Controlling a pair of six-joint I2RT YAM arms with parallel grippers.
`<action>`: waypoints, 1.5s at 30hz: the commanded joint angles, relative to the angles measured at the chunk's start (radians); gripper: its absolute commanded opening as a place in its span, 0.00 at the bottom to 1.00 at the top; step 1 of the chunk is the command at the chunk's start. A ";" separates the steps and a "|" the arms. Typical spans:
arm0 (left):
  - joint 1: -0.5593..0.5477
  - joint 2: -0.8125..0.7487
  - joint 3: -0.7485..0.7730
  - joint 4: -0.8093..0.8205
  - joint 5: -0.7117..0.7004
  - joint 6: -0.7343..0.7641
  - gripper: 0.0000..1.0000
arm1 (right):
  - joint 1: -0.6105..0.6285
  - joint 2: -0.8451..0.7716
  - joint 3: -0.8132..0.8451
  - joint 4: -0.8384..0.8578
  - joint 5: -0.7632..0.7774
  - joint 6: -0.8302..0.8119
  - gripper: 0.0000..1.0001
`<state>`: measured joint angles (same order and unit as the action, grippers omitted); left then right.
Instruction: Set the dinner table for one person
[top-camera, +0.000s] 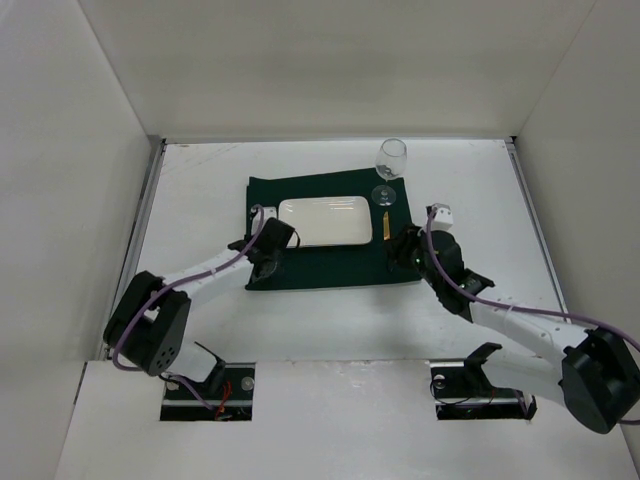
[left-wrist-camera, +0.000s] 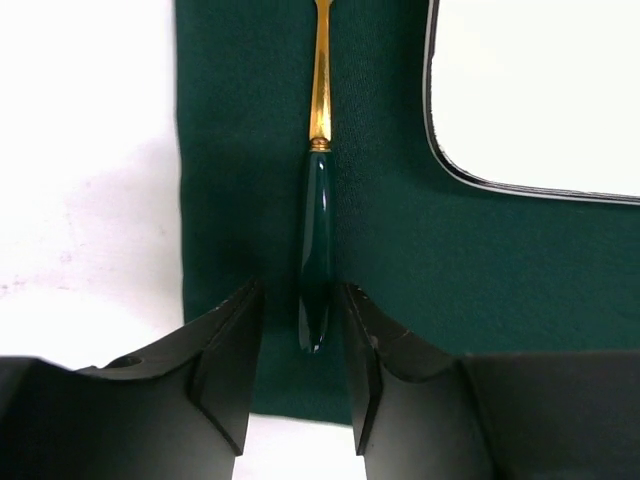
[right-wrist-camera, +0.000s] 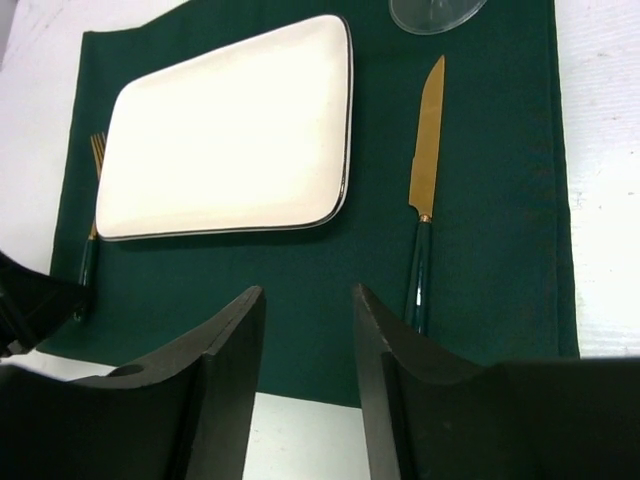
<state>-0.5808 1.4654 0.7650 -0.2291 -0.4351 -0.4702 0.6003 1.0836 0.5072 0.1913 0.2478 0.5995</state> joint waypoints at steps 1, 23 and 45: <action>0.003 -0.109 -0.012 -0.015 -0.017 -0.010 0.35 | -0.010 -0.051 -0.010 0.042 0.034 0.000 0.48; 0.230 -0.793 -0.222 -0.159 -0.085 -0.285 0.41 | -0.329 -0.536 -0.275 0.037 0.249 0.212 0.67; 0.355 -0.766 -0.271 -0.201 -0.036 -0.351 0.45 | -0.320 -0.153 -0.079 -0.127 0.150 0.195 0.24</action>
<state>-0.2390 0.6983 0.4931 -0.4461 -0.4774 -0.8211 0.2604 0.9112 0.3676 0.0814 0.4263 0.8097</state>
